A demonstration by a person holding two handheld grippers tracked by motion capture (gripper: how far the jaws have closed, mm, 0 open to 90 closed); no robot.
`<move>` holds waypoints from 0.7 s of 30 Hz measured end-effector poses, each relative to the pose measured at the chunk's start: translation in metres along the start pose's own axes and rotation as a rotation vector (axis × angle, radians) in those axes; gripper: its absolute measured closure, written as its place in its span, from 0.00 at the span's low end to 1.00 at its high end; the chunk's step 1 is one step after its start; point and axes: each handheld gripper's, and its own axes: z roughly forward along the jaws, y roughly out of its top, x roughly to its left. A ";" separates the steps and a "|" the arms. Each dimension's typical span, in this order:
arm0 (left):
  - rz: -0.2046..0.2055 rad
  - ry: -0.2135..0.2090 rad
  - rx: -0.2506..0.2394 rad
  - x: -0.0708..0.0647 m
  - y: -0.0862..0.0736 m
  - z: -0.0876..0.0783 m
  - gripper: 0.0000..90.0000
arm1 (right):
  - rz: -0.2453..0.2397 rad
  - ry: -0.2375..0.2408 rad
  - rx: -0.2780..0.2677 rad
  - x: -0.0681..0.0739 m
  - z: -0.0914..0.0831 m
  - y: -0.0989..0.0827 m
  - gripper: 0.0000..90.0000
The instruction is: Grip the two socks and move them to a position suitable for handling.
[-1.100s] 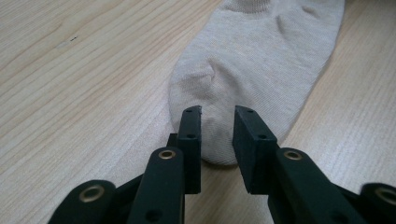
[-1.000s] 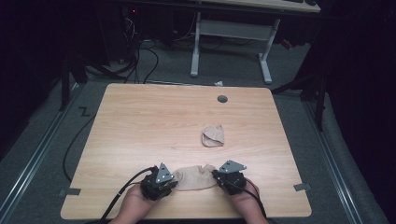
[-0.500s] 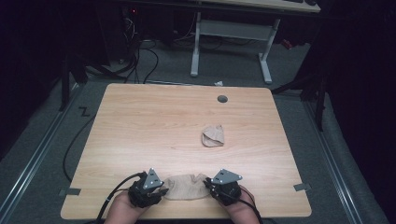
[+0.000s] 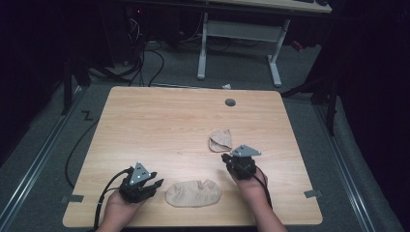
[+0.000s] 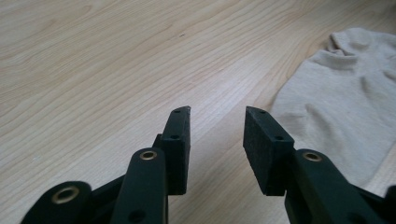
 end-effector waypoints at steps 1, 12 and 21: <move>-0.002 0.002 -0.002 0.000 0.000 0.000 0.68 | 0.008 -0.006 0.007 -0.005 0.006 0.005 0.97; 0.019 0.001 0.008 -0.001 -0.001 0.001 0.69 | 0.027 -0.104 0.142 -0.042 0.063 0.032 0.97; 0.019 0.000 0.017 -0.001 -0.002 0.003 0.68 | -0.030 -0.056 0.168 -0.025 0.065 0.016 0.97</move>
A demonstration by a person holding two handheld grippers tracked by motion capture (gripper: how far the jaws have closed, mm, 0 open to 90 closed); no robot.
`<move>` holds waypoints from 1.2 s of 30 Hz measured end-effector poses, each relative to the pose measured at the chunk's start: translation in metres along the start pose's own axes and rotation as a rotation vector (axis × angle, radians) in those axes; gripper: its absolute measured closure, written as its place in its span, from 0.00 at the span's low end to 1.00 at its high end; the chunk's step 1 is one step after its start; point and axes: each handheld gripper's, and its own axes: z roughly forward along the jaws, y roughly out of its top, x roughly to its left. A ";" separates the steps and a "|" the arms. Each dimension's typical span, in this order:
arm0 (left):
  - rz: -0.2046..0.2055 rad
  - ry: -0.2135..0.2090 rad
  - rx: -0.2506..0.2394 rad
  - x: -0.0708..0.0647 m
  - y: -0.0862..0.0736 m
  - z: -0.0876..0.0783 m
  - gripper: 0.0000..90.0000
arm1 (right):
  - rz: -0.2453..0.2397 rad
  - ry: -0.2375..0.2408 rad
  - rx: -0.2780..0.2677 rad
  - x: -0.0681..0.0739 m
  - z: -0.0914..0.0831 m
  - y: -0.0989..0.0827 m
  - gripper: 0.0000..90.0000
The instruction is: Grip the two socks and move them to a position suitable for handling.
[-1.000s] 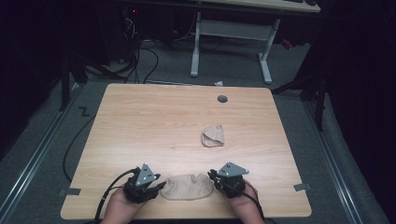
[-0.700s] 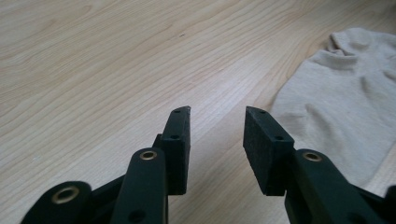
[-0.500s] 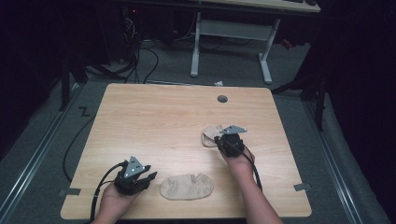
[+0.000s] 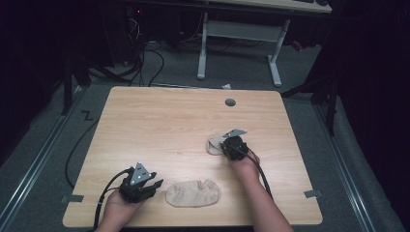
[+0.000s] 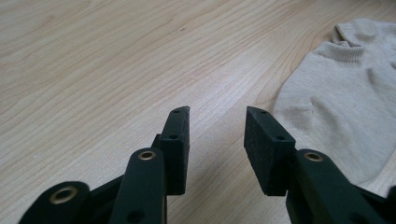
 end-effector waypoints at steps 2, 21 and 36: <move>0.000 -0.003 0.003 0.000 0.000 0.000 0.67 | -0.016 0.028 -0.010 0.009 -0.005 -0.005 0.97; 0.020 -0.007 0.017 -0.004 0.002 0.004 0.66 | -0.095 0.090 -0.086 0.069 -0.040 -0.027 0.82; 0.025 -0.007 0.022 -0.003 0.001 0.004 0.66 | -0.158 0.092 -0.070 0.089 -0.024 -0.002 0.66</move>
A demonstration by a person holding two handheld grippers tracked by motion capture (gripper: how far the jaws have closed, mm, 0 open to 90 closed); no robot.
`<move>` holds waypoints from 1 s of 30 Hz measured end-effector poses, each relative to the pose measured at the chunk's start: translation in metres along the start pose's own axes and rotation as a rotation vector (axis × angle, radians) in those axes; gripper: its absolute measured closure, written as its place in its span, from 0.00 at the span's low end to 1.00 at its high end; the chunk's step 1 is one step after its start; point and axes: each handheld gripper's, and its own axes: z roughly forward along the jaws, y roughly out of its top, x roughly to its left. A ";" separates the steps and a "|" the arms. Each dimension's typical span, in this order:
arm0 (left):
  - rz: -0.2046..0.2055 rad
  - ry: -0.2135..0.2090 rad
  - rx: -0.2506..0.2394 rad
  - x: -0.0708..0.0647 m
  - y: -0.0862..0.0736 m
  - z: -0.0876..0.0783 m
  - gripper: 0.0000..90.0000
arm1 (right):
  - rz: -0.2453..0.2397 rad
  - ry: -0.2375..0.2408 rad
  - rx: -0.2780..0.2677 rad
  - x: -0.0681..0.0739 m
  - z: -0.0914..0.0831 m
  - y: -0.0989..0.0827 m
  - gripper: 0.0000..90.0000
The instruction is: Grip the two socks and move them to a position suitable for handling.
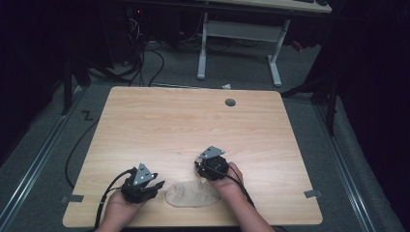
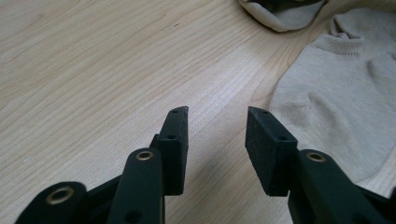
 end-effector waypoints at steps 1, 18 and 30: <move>0.000 0.000 0.000 0.000 0.000 0.000 0.66 | -0.001 0.004 0.008 -0.001 0.002 -0.001 0.68; 0.007 0.000 0.004 -0.001 0.000 0.001 0.66 | 0.024 -0.019 -0.081 -0.007 -0.022 -0.002 0.97; 0.015 -0.005 -0.002 -0.006 0.002 0.001 0.66 | 0.111 -0.020 -0.156 -0.024 -0.045 -0.018 0.97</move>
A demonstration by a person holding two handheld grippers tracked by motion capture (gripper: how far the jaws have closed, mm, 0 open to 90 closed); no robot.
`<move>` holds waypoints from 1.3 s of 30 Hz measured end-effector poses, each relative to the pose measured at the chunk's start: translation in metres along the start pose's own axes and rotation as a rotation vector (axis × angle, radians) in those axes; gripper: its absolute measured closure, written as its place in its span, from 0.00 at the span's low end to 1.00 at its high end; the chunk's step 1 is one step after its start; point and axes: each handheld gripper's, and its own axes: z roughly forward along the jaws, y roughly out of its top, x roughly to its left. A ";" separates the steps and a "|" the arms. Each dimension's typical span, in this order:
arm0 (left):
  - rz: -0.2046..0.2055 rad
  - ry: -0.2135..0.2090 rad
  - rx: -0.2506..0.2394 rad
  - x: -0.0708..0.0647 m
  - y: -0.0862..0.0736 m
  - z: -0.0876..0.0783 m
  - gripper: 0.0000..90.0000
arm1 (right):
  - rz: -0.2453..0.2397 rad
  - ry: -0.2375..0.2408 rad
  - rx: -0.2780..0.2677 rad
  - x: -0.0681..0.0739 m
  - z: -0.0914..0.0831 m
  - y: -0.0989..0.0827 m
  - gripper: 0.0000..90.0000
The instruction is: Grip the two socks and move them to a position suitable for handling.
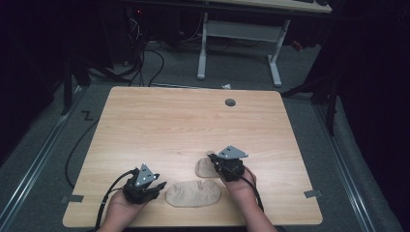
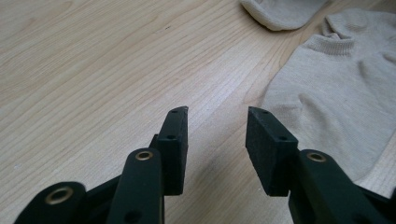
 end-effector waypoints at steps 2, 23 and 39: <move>-0.003 0.000 0.000 0.000 0.000 0.000 0.66 | 0.011 -0.002 -0.002 -0.001 -0.003 -0.002 0.97; -0.001 0.005 -0.002 0.001 0.001 0.000 0.66 | 0.082 -0.053 -0.039 -0.022 -0.032 -0.024 0.95; -0.001 0.000 0.001 0.001 0.002 0.002 0.66 | 0.134 -0.128 -0.005 -0.043 -0.058 -0.056 0.87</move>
